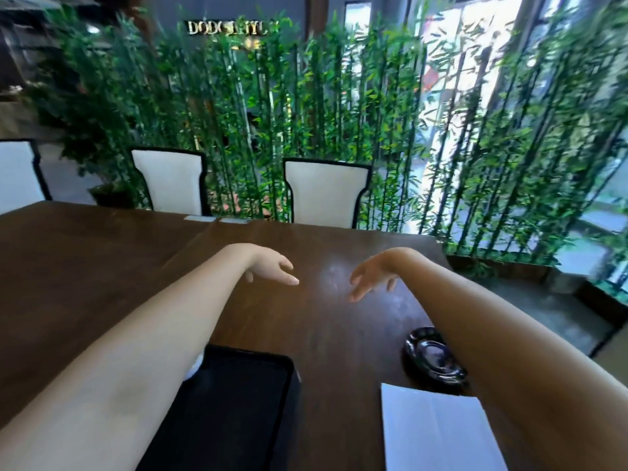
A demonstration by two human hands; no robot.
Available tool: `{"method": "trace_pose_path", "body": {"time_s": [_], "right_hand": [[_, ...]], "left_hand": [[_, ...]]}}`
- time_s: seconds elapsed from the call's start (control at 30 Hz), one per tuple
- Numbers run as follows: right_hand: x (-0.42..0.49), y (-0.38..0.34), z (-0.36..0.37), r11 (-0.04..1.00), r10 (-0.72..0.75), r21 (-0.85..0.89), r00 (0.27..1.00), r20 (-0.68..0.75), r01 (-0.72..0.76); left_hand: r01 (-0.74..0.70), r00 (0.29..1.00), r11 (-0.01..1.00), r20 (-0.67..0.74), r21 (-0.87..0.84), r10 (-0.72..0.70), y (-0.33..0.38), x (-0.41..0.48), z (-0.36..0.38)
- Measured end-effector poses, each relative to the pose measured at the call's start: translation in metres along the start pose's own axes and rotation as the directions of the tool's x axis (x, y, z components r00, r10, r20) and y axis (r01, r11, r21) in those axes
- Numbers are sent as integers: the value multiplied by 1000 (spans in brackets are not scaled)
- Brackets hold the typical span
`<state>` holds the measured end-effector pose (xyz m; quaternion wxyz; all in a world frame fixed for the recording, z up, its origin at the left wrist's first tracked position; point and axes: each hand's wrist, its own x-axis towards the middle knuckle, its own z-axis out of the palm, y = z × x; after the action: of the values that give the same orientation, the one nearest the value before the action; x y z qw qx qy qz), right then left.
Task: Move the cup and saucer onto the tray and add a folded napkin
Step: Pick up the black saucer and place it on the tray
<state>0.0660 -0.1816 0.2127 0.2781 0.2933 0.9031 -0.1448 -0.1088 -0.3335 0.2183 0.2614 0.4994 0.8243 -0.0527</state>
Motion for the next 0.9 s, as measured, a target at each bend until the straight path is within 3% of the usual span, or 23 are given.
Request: {"method": "trace_pose_path", "body": {"time_s": [0.43,0.73,0.9], "right_hand": [[-44,187,11,992,114,55,993,-28,-112],[-13,265,49,985,164,53,986,-28,-162],[23,288,85,984,149,112,984,-93,-139]], "left_hand": [[-132,991,990,-1,50,132,201,80,-4],[-219,971,967,-69,129,229,266,156,37],[-252,966,965,-48,66,255,273,183,79]]}}
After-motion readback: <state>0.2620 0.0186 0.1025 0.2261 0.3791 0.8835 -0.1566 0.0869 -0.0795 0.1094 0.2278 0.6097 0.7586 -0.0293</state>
